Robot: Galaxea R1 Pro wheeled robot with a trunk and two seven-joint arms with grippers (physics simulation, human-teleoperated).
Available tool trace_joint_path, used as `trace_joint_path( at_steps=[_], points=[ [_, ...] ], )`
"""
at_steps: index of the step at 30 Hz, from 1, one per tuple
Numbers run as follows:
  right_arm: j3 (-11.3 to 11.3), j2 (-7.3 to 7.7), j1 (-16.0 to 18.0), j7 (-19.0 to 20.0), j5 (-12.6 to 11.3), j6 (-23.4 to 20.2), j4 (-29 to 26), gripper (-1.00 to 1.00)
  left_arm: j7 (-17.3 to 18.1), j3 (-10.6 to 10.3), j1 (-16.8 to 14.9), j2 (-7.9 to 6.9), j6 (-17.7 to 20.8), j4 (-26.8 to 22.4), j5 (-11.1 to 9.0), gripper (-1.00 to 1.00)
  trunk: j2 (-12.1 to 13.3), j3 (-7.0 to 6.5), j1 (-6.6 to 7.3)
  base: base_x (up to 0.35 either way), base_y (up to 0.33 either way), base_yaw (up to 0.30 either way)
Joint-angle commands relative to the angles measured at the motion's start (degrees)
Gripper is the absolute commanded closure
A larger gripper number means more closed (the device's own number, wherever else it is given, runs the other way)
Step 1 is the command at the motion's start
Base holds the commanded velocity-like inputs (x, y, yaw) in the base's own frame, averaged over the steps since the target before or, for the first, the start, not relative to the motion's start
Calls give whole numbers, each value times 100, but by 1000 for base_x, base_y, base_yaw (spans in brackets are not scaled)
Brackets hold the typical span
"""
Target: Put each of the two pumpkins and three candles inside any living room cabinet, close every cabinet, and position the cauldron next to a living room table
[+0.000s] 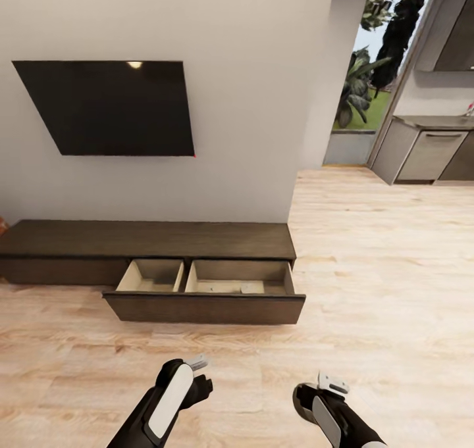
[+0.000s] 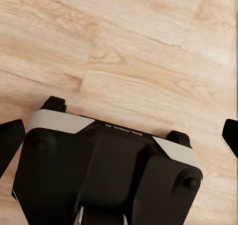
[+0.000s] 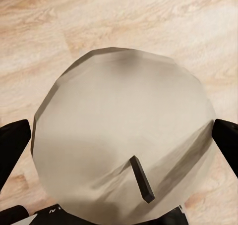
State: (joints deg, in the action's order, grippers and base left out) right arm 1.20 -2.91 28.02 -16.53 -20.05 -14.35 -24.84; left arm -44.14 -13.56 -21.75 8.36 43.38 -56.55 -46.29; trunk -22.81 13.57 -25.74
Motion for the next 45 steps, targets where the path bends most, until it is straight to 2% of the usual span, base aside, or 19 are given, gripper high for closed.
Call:
trace_joint_path(
  at_steps=[1,5,15,27,45],
  points=[
    [12,1,2,-31,-34,0,-12,100,-60,-24,-5,-1,4,-8,-56,-100,-11,4,-5,86,-76,10],
    [12,1,2,-26,-34,92,-12,100,-60,-132,-5,-1,4,-11,-56,-100,-11,-31,-5,29,-25,3],
    [12,2,2,-25,-34,108,-12,100,-60,-158,-5,-10,4,-11,-56,-100,-11,-59,-5,96,-63,0],
    [20,1,2,-25,-34,116,-12,100,-60,-161,-5,-8,4,-12,-56,-100,-11,-71,-5,218,149,0],
    [20,1,2,-25,-34,160,-12,100,-59,-138,-5,-10,11,-23,-56,-100,-11,-227,-5,86,98,0]
  ],
)
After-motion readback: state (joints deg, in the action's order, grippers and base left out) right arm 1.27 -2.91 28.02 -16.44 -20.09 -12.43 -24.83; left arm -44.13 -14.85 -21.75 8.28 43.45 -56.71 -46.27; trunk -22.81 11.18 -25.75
